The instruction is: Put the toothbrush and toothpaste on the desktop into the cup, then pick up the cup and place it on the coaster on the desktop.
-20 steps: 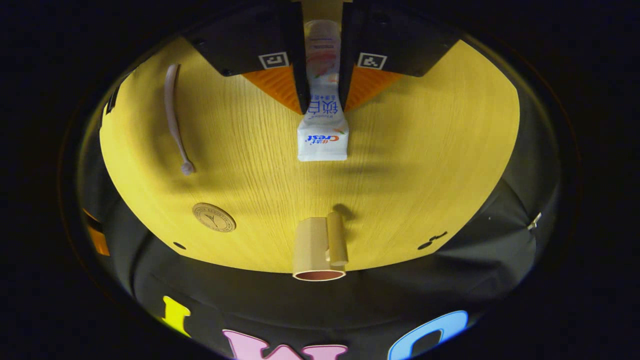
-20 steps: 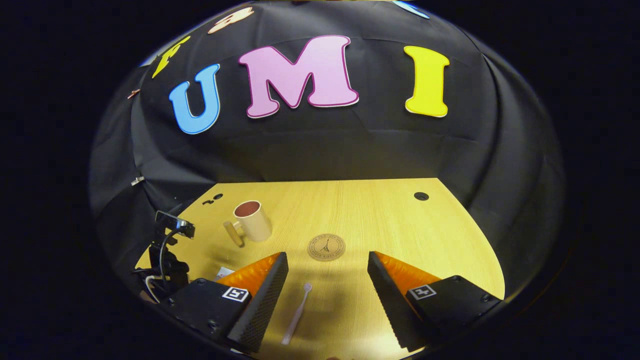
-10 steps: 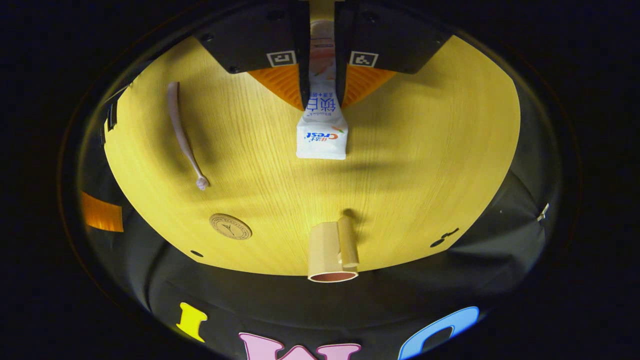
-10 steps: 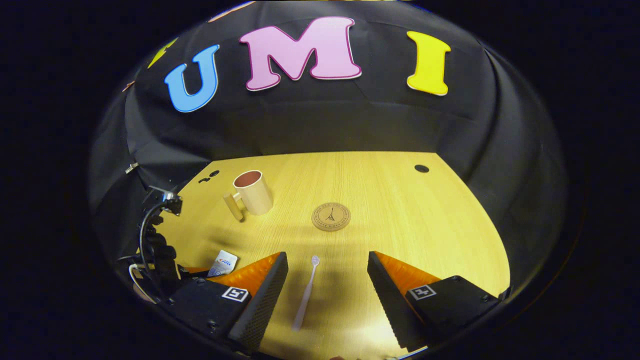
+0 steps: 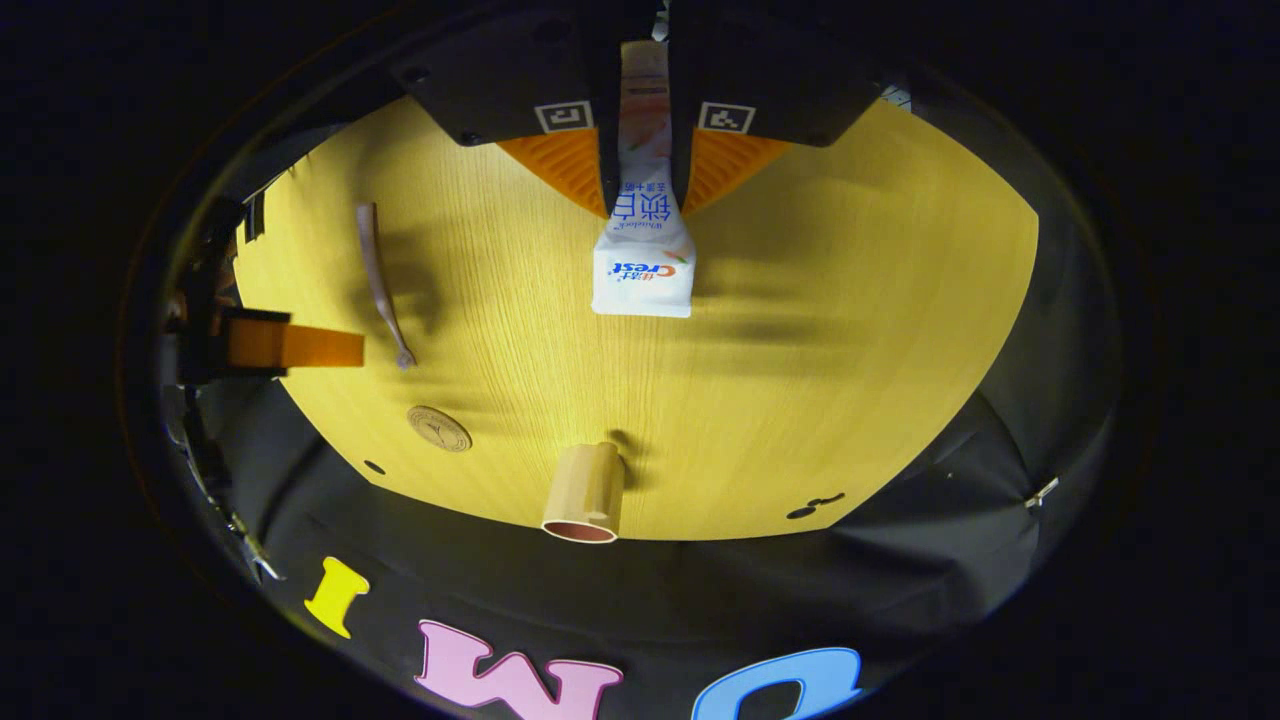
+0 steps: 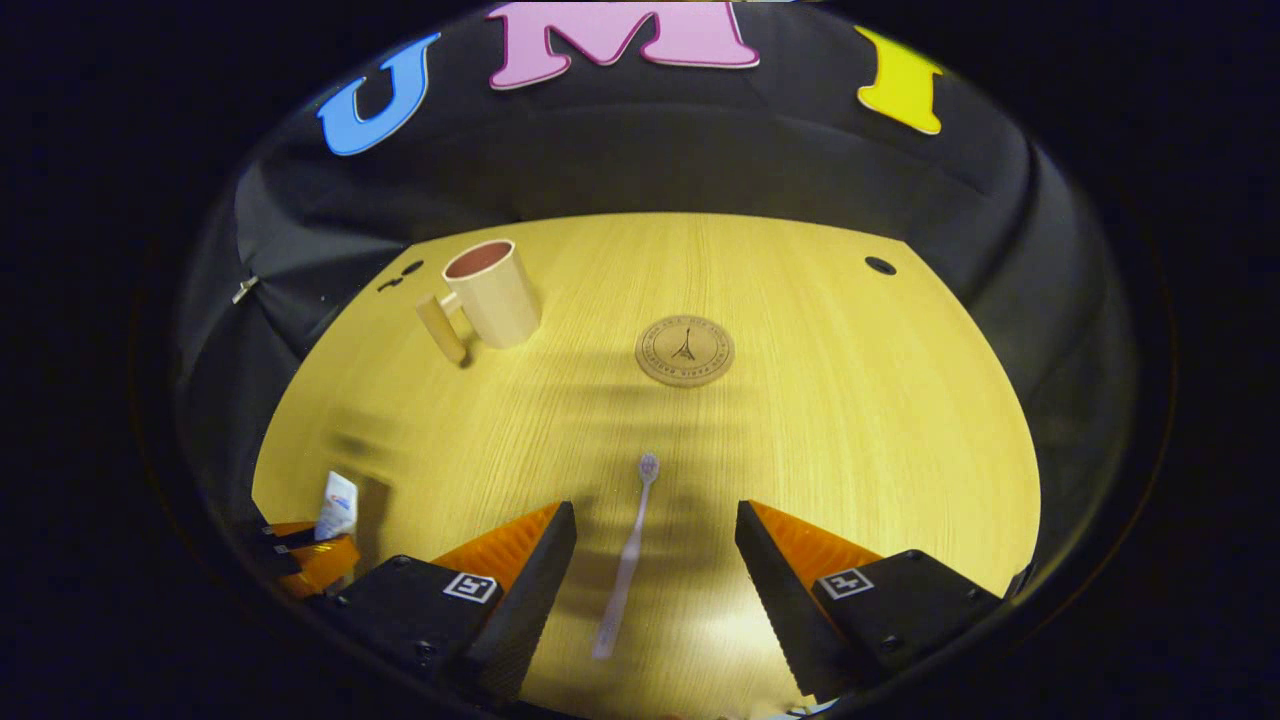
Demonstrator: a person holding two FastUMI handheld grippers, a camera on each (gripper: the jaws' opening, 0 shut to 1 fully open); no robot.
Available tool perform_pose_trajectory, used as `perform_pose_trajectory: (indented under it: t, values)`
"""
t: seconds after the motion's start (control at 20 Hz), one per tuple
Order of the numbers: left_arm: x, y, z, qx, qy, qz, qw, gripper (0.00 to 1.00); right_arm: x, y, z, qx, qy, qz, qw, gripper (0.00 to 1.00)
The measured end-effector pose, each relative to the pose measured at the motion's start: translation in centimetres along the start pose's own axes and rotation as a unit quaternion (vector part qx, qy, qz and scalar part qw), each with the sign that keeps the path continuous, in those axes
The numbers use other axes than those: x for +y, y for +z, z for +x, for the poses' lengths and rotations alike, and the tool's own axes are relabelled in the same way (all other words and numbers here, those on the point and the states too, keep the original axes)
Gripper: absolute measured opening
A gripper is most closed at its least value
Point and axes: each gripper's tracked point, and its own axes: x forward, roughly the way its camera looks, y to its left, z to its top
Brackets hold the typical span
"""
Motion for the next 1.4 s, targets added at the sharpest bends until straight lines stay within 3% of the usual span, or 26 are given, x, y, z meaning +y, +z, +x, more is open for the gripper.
perform_pose_trajectory:
  t: [0.6,0.65,0.7,0.75,0.85,0.9,0.95,1.0,1.25,1.4]
  values:
    - [1.0,0.2,-1.4,-0.008,-0.001,-0.006,1.0,0.24,1.5,-5.4,3.0,0.117,-0.017,-0.014,0.993,0.99]
    - [1.0,0.3,-1.5,-0.01,0.0,-0.006,1.0,0.24,1.5,-4.6,3.2,0.1,-0.021,-0.009,0.995,0.99]
    - [1.1,0.3,-1.5,-0.01,0.001,-0.007,1.0,0.24,1.5,-4.9,3.4,0.11,-0.021,-0.007,0.994,0.84]
    - [1.0,0.3,-1.5,-0.009,0.0,-0.008,1.0,0.24,1.6,-4.6,3.2,0.102,-0.023,-0.005,0.995,0.94]
    - [0.9,0.4,-1.6,-0.01,-0.002,-0.005,1.0,0.24,1.6,-4.7,3.2,0.11,-0.023,-0.004,0.994,0.75]
    - [0.9,0.4,-1.6,-0.009,-0.003,-0.003,1.0,0.24,1.6,-4.8,3.3,0.113,-0.022,-0.005,0.993,0.58]
    - [0.7,0.4,-1.6,-0.008,-0.005,0.0,1.0,0.24,1.5,-4.7,3.3,0.113,-0.022,-0.007,0.993,0.49]
    - [0.6,0.4,-1.5,-0.007,-0.006,0.002,1.0,0.24,1.1,-4.5,3.3,0.109,-0.025,-0.001,0.994,0.22]
    - [0.1,-0.1,-1.0,0.005,-0.009,0.005,1.0,0.24,2.0,-4.9,3.1,0.116,0.046,0.02,0.992,0.07]
    - [0.2,-0.1,-0.9,0.008,-0.009,-0.009,1.0,0.24,1.1,-4.9,2.8,0.113,0.051,0.018,0.992,0.07]
